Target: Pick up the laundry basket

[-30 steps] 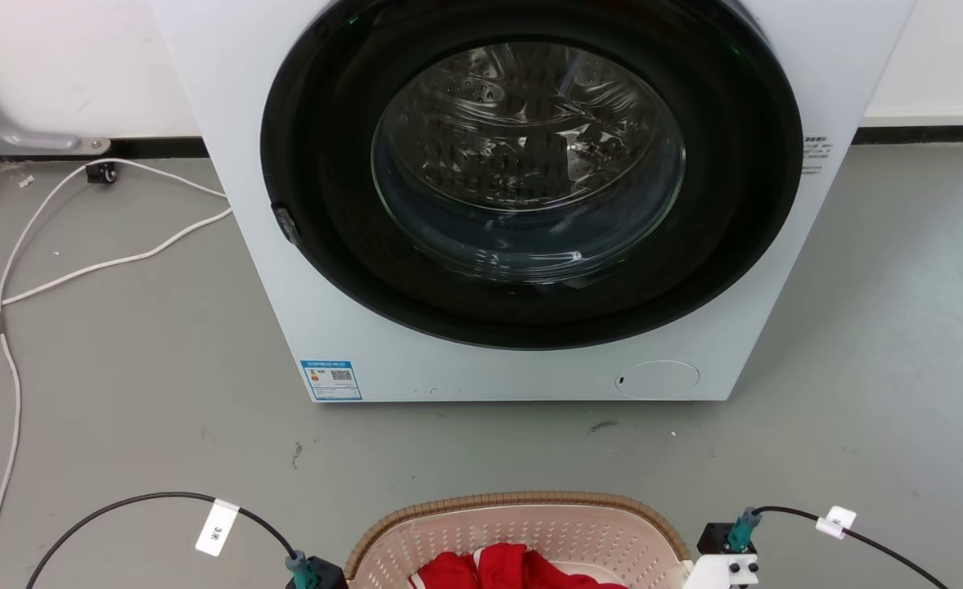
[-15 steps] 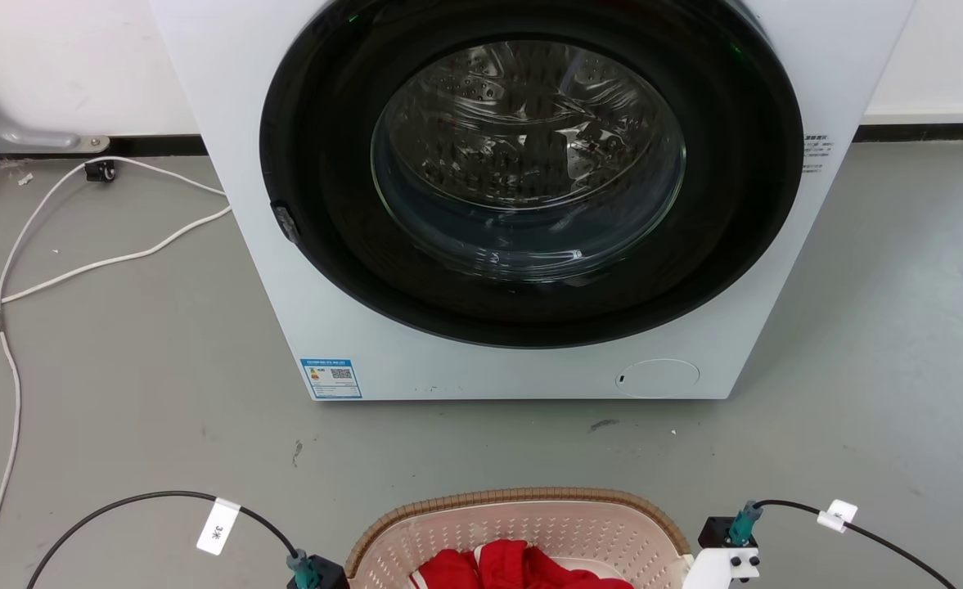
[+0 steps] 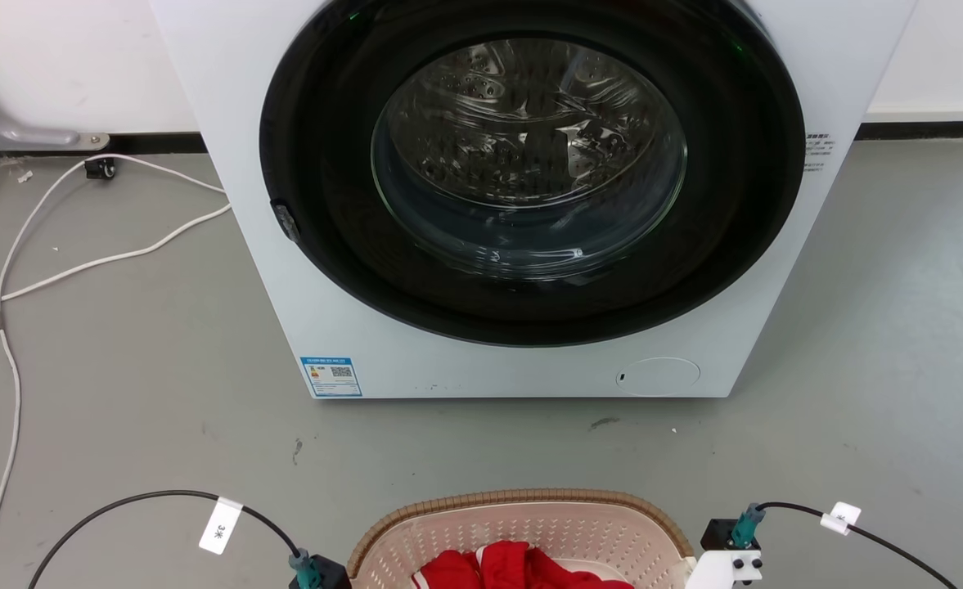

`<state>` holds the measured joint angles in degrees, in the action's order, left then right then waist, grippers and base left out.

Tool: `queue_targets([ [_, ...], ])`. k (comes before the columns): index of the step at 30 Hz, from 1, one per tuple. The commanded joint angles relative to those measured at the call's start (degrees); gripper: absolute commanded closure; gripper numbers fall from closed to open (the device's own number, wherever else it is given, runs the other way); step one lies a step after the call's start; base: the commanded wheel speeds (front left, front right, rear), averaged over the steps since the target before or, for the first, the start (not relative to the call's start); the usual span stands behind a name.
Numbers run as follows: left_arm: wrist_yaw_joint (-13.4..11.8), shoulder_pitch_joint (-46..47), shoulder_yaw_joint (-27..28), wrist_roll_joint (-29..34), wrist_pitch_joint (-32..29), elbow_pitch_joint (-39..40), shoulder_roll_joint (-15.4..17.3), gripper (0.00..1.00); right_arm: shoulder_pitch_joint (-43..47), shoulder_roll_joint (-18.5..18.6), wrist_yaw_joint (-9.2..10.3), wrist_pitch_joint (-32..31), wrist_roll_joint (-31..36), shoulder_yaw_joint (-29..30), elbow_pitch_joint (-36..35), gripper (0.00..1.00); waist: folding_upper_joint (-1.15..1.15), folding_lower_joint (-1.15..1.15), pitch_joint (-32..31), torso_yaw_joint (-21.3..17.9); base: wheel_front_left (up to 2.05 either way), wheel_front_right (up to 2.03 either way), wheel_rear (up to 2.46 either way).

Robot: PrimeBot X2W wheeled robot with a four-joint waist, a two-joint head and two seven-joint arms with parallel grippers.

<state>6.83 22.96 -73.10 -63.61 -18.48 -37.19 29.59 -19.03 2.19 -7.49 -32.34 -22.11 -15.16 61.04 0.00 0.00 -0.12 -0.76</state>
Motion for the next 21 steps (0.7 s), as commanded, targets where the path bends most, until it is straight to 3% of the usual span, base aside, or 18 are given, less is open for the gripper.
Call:
queue_targets([
  [1,0.01,0.26,-0.35,0.68,-0.28,-0.50,1.23,1.00,0.17,1.27,0.00,-0.08,0.40,0.36,-0.55,1.00,0.00,0.00,0.03,0.00,0.00,0.00,0.00],
  [21,-0.72,0.29,-0.38,0.46,-0.96,0.67,1.58,1.00,4.27,1.19,-0.02,-4.87,3.48,4.15,-8.99,1.00,0.00,0.00,0.53,-0.16,0.00,0.00,0.00],
])
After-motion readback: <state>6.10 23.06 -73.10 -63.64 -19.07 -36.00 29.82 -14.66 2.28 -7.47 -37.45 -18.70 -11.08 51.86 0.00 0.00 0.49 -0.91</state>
